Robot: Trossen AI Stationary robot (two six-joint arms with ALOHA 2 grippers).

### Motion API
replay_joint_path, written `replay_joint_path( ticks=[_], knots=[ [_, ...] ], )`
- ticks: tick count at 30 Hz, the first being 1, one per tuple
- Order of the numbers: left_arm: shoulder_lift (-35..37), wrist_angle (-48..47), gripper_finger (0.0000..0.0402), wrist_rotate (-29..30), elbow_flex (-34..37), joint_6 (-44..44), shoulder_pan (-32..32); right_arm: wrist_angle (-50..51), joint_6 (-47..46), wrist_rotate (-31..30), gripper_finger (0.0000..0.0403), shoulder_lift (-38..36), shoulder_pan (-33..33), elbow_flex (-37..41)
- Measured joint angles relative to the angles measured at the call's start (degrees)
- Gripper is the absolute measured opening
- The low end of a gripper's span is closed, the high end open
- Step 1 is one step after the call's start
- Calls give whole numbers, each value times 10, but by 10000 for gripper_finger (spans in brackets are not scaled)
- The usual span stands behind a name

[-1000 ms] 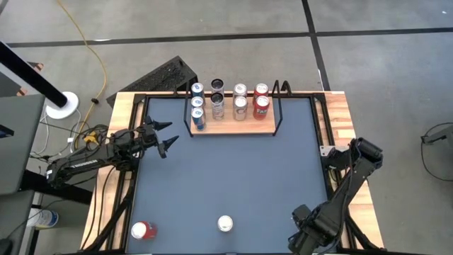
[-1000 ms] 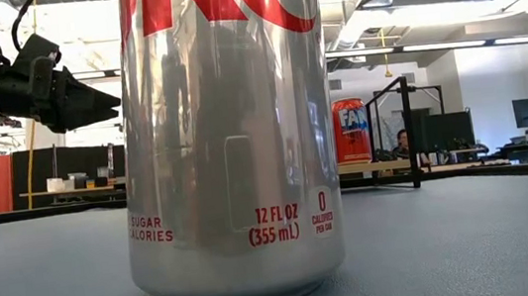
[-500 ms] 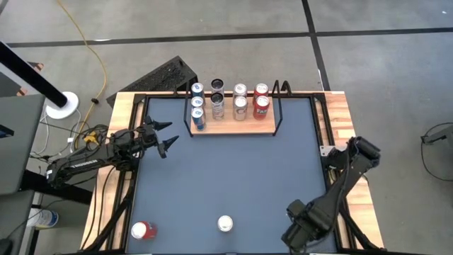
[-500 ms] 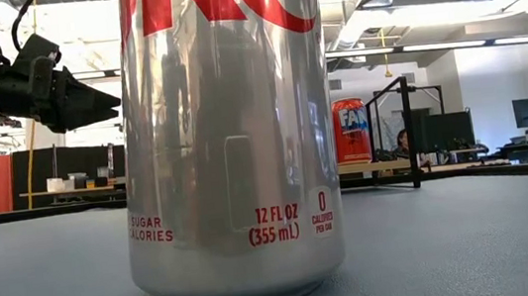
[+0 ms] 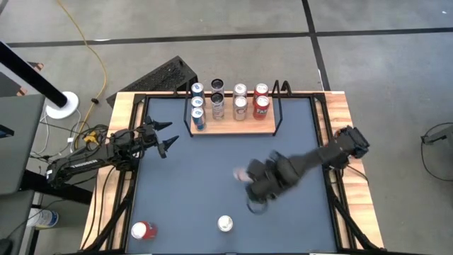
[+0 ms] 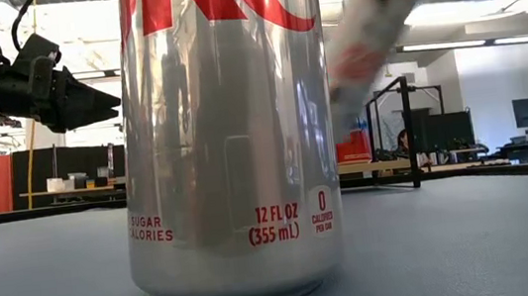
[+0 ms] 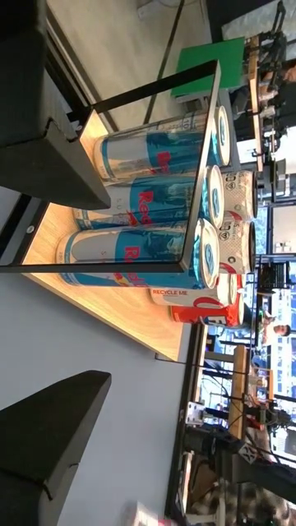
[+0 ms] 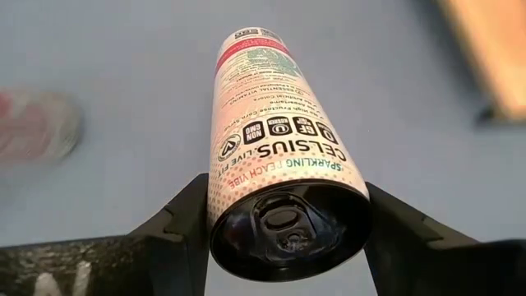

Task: Place canned beverage on shelf
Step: Put the pink and white soda can onto the shelf aligned with the other pink and white soda cans

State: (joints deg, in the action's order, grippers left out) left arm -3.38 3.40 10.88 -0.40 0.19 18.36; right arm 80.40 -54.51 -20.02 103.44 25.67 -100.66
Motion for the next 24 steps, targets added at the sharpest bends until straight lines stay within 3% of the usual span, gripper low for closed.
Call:
replay_joint_path(
  ticks=[7, 17, 21, 24],
  knots=[
    [0, 0, 327, 0, 0, 0, 0, -132, 290, -16, 227, 0, -164, 0],
    [0, 0, 327, 0, 0, 0, 0, -190, 544, 91, 228, 0, -349, -17],
    [0, 0, 327, 0, 0, 0, 0, -172, 609, 122, 228, 19, -383, -98],
    [0, 0, 327, 0, 0, 0, 0, -86, 644, 155, 228, 68, -391, -203]
  ],
)
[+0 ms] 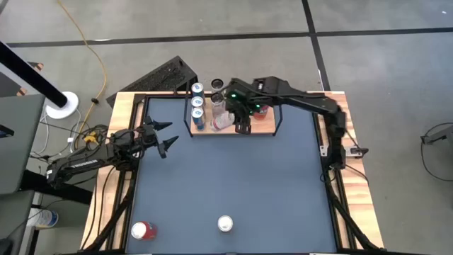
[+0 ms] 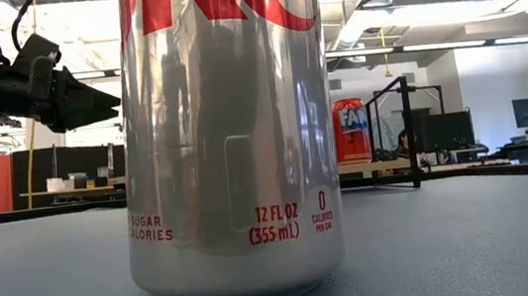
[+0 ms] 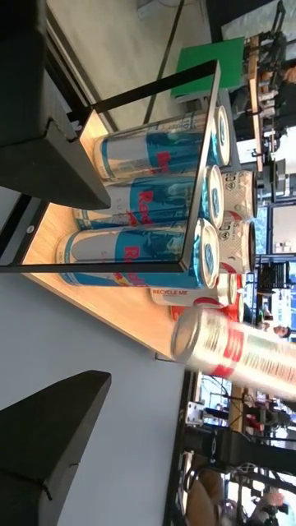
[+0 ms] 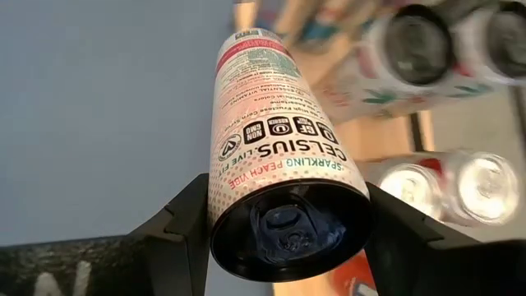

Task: Place canned beverage on shelf
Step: Put the pink and white soda can onto the shelf aligned with the other pink and white soda cans

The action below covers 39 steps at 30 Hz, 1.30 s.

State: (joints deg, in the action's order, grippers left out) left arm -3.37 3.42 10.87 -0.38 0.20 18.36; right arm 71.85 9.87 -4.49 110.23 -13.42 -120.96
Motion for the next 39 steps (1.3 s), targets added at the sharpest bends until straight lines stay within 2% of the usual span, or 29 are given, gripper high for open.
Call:
replay_joint_path(
  ticks=[4, 5, 7, 10, 12, 16, 20, 28, 32, 39],
  knots=[
    [0, 0, 327, 0, 0, 0, 0, 140, 43, 16, 228, 99, 3, -139],
    [0, 0, 327, 0, 0, 0, 0, 154, 53, 14, 228, 114, 4, -141],
    [-1, 0, 327, 0, 0, 0, 0, 146, 86, 0, 228, 119, 4, -108],
    [-1, 0, 327, -1, 0, 0, 0, 166, 94, -50, 228, 137, 6, -99],
    [-1, -1, 327, 0, 0, 0, 0, 170, 97, -54, 228, 142, 8, -99],
    [-1, 0, 327, 0, 0, 0, 0, 165, 114, -53, 228, 147, 21, -98],
    [-1, 0, 327, 0, 0, 0, 0, 184, 99, -14, 228, 137, 36, -98],
    [-1, 0, 327, 0, 0, 0, 0, 182, 121, 10, 228, 136, 54, -97],
    [-1, 0, 327, 0, 0, 0, 0, 181, 125, 18, 228, 137, 53, -72],
    [-1, 0, 327, 0, 0, 0, 0, 182, 52, 17, 235, 138, 53, -33]
  ],
)
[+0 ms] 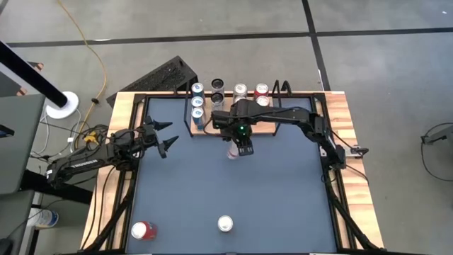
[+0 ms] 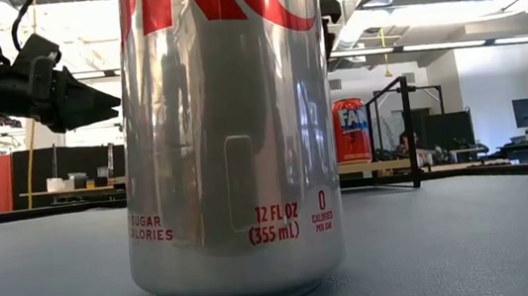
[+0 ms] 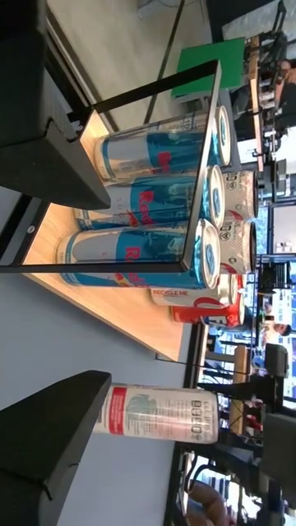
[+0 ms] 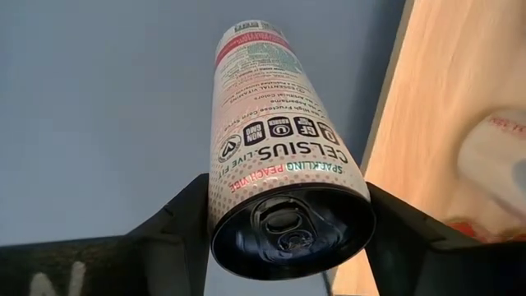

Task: Place canned beverage on shelf
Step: Put the pink and white soda can onto the shelf aligned with the other pink and white soda cans

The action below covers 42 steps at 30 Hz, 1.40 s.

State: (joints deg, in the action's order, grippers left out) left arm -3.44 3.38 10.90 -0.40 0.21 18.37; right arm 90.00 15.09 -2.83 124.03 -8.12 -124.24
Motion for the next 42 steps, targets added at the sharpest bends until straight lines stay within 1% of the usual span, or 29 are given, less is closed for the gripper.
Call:
replay_joint_path(
  ticks=[6, 9, 42],
  knots=[
    [0, 0, 327, 0, 0, 0, 0, -1, -25, -4, 262, 0, 10, 2],
    [0, 0, 327, 0, 0, 0, 0, -2, -41, -4, 269, 0, 11, 2],
    [0, 0, 327, 0, 0, 0, 0, -21, -45, -3, 272, 0, 13, 2]
  ],
)
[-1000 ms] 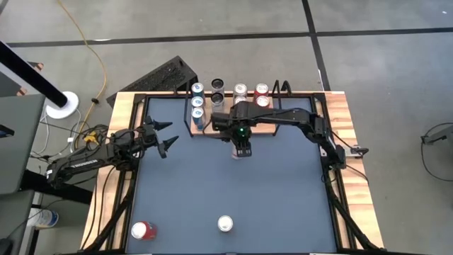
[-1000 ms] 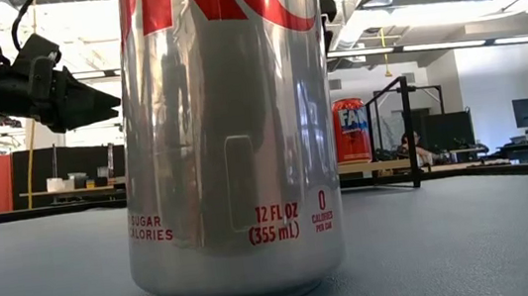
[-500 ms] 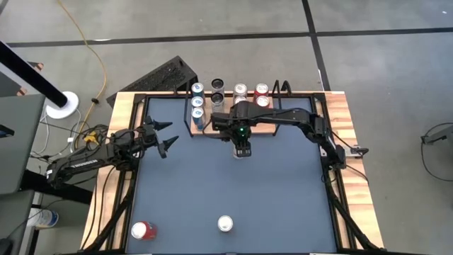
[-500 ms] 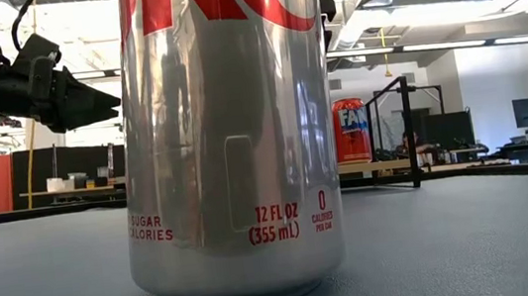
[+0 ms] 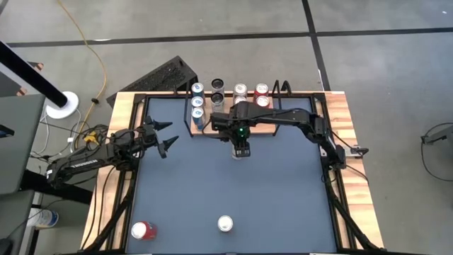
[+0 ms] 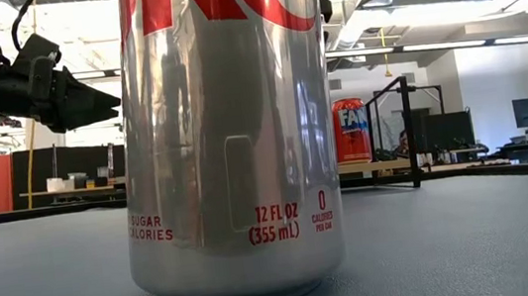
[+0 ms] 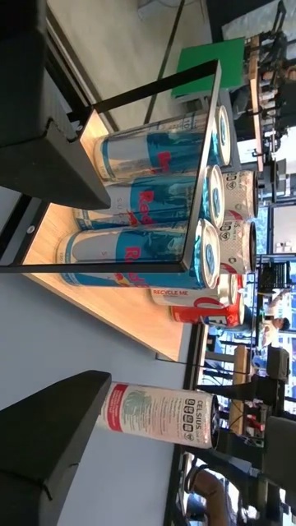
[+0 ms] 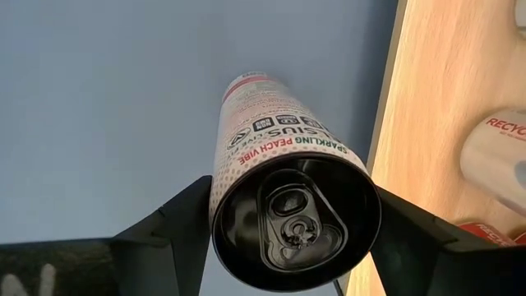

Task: Place canned beverage on shelf
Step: Put the pink and white soda can onto the shelf aligned with the other pink and white soda cans

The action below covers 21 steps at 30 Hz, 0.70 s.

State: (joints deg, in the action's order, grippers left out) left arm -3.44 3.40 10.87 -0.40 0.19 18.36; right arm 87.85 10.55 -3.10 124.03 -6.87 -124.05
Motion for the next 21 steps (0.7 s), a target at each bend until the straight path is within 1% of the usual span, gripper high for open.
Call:
replay_joint_path(
  ticks=[14, 21],
  knots=[
    [0, 0, 327, 0, 0, 0, 0, -19, 4, 2, 272, 0, 4, 0],
    [0, 0, 327, 0, 0, 0, 0, -36, -13, 2, 272, 0, 5, 0]
  ],
)
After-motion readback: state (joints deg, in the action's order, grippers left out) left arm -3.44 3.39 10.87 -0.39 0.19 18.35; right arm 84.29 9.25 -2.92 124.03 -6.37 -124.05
